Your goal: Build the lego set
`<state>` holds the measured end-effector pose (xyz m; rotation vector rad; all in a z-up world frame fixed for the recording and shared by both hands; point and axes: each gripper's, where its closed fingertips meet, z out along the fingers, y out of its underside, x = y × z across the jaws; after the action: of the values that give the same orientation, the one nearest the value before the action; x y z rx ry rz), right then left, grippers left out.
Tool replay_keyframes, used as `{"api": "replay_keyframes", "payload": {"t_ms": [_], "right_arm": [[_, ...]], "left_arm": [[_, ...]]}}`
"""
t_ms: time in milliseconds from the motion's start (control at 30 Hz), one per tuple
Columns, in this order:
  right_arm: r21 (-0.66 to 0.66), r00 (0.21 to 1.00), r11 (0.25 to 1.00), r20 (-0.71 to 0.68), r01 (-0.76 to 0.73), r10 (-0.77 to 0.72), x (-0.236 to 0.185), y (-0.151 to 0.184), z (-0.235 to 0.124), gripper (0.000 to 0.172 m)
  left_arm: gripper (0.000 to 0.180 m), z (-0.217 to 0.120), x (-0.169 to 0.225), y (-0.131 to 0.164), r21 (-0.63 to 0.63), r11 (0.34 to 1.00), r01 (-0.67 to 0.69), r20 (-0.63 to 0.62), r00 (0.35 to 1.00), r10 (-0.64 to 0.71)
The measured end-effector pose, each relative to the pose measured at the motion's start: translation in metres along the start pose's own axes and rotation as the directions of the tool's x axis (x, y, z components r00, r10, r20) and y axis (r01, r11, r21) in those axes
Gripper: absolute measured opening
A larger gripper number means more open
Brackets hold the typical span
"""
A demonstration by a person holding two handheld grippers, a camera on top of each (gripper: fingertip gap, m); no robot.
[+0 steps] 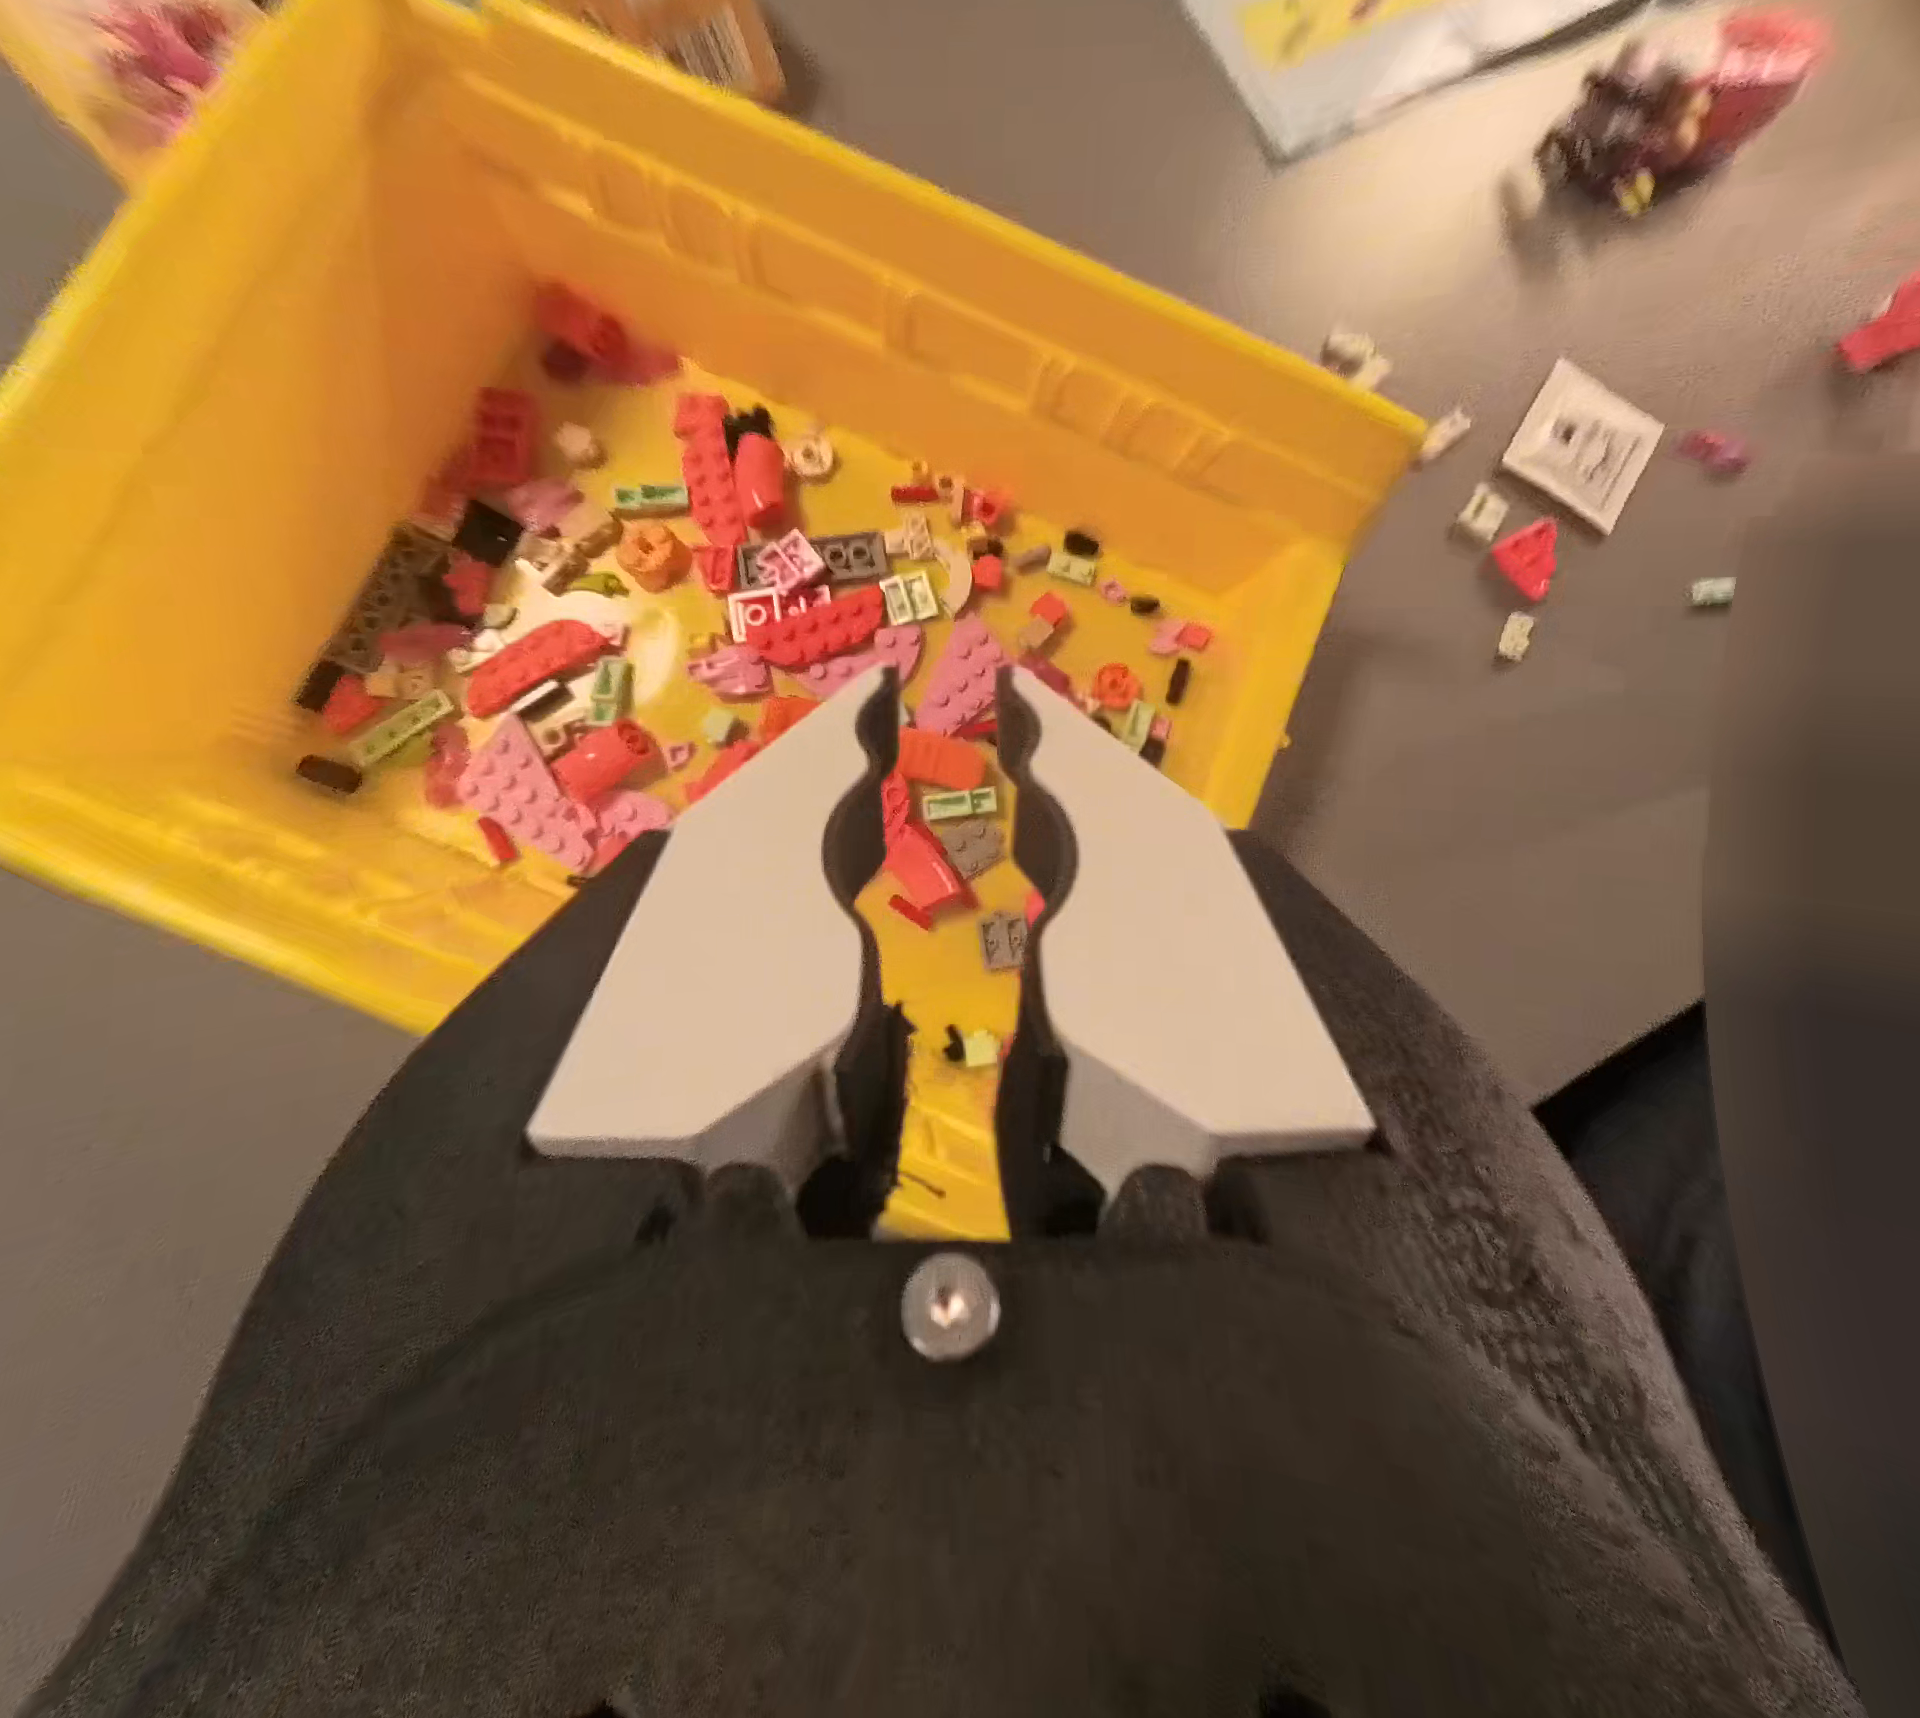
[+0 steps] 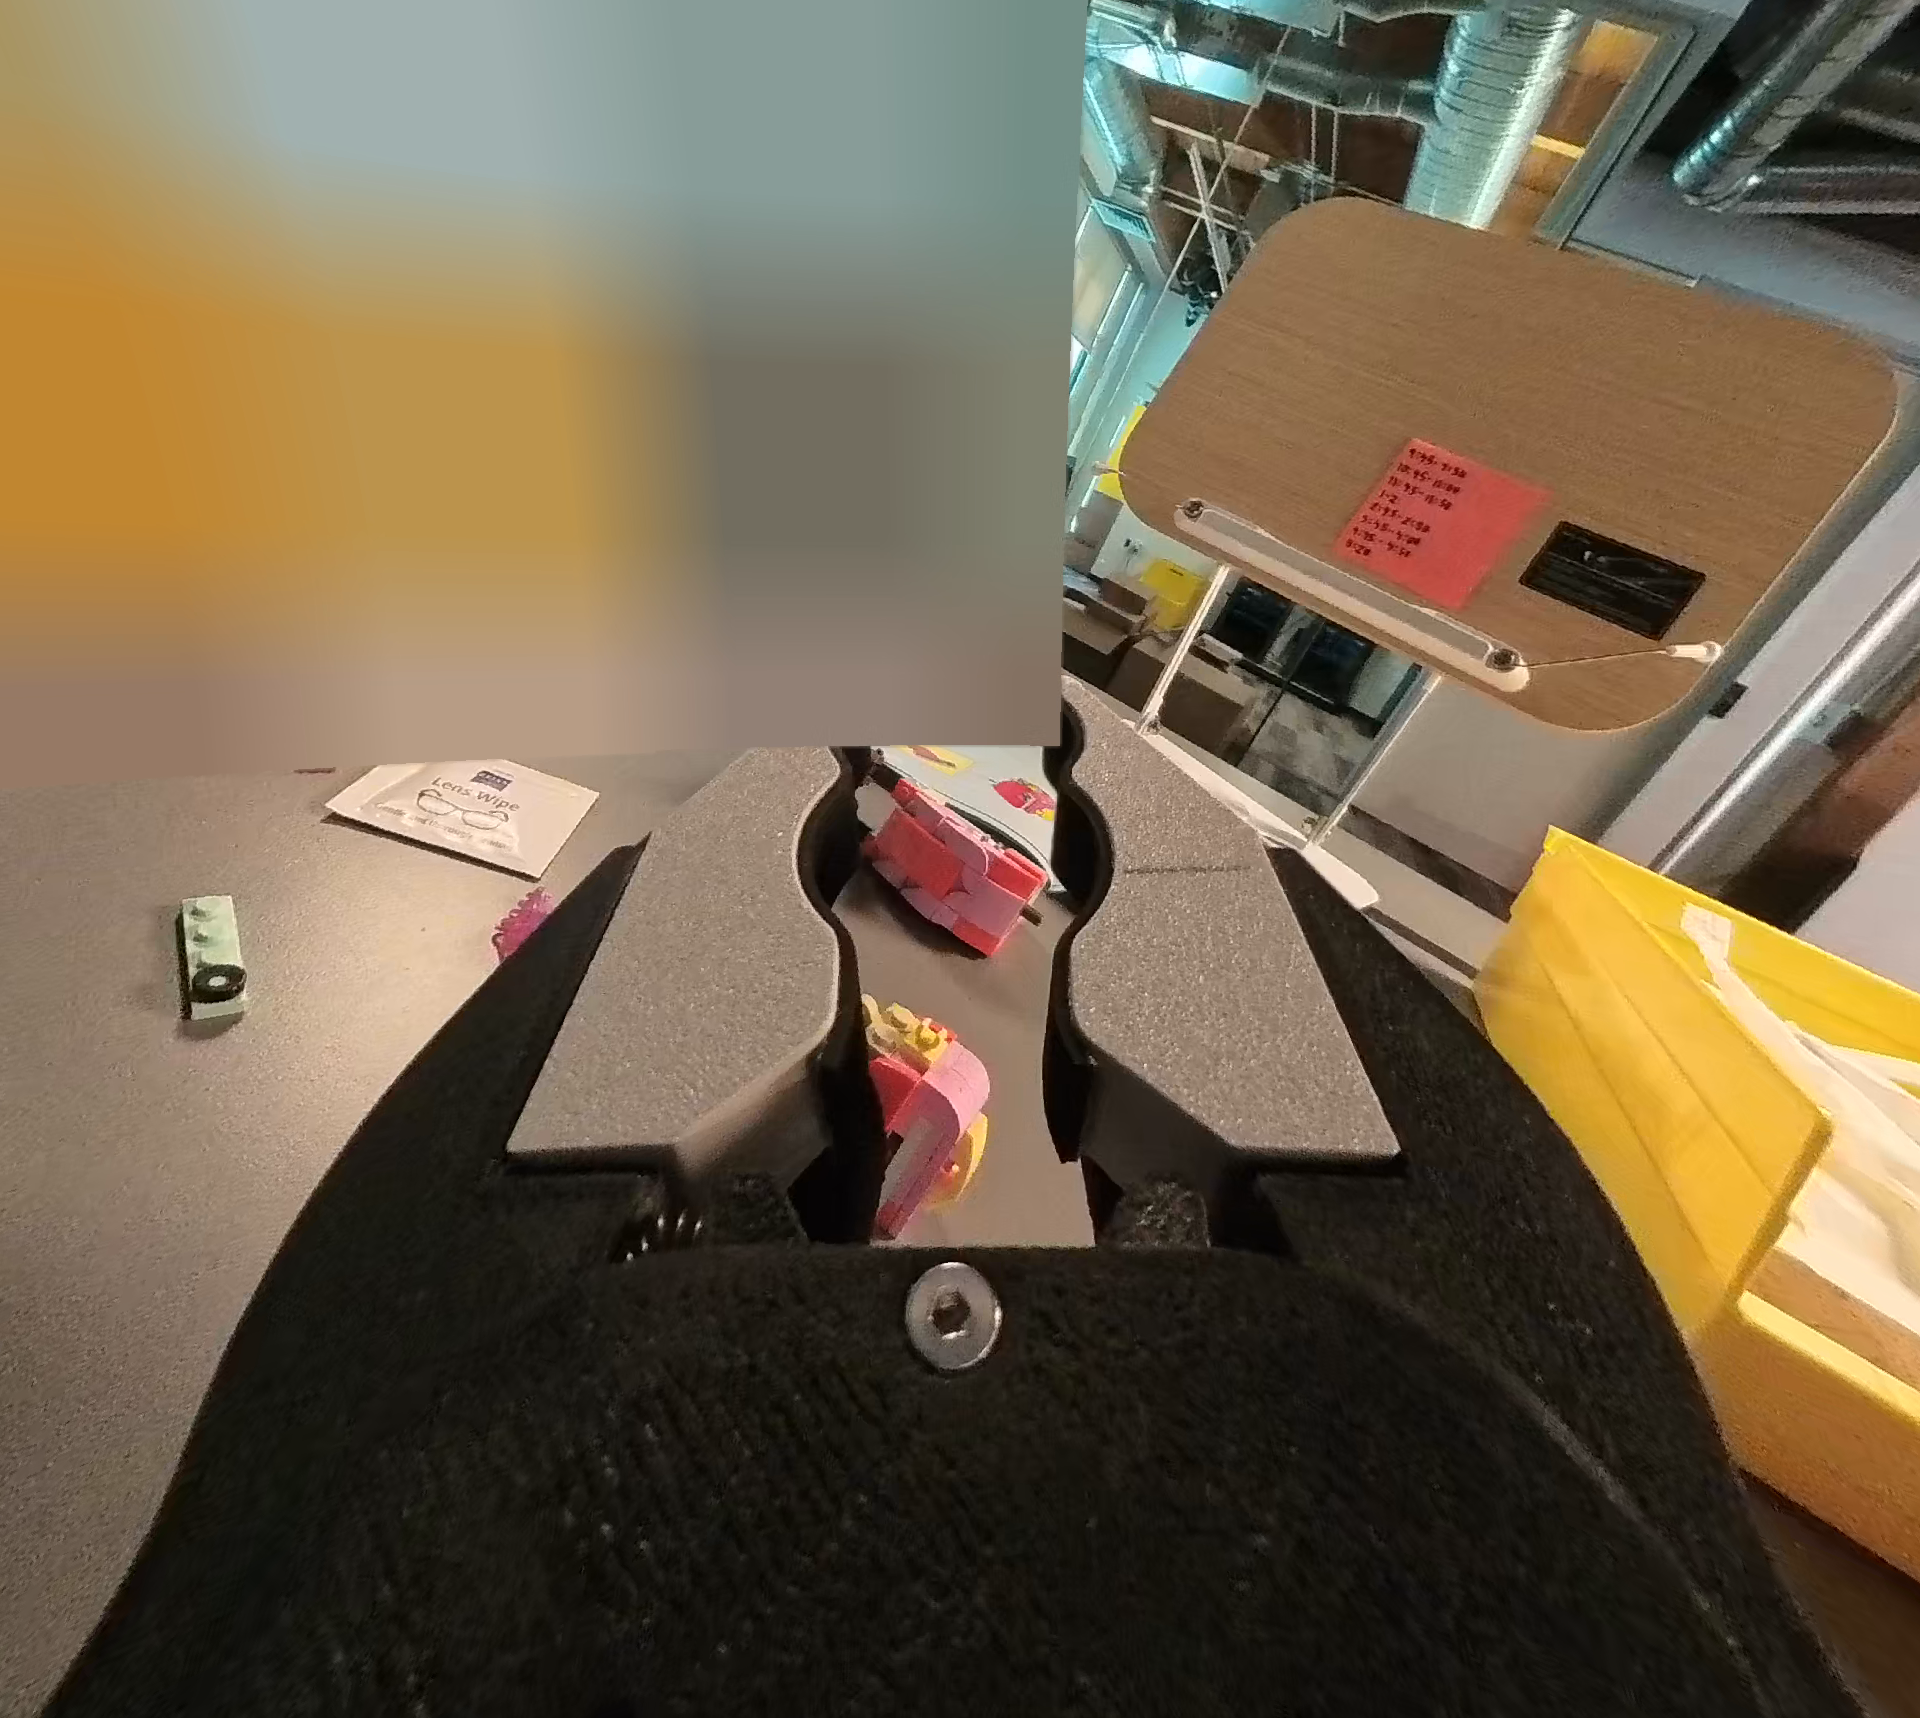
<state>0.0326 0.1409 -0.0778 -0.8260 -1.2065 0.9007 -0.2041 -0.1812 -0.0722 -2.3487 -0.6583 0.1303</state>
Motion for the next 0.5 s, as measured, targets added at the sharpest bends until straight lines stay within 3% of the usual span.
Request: {"api": "replay_keyframes", "payload": {"t_ms": [67,267,367,500], "right_arm": [[-0.004,1.000,1.000,0.002,0.004,-0.004,-0.001,0.001,0.000,0.031],[-0.024,1.000,1.000,0.012,0.016,-0.015,-0.003,0.004,0.002,0.028],[-0.034,1.000,0.999,0.014,0.018,-0.017,-0.004,0.006,0.003,0.027],[-0.041,1.000,0.999,0.018,0.024,-0.023,-0.005,0.007,0.004,0.027]], "left_arm": [[0.008,0.019,-0.012,-0.001,-0.111,0.994,-0.010,-0.022,1.000,0.008],[0.011,0.055,-0.057,0.021,-0.416,0.908,0.052,0.053,0.998,-0.033],[0.012,0.065,-0.065,0.040,-0.535,0.841,0.082,0.065,0.996,-0.056],[0.011,0.072,-0.082,0.058,-0.635,0.770,0.064,0.115,0.993,0.012]]}}
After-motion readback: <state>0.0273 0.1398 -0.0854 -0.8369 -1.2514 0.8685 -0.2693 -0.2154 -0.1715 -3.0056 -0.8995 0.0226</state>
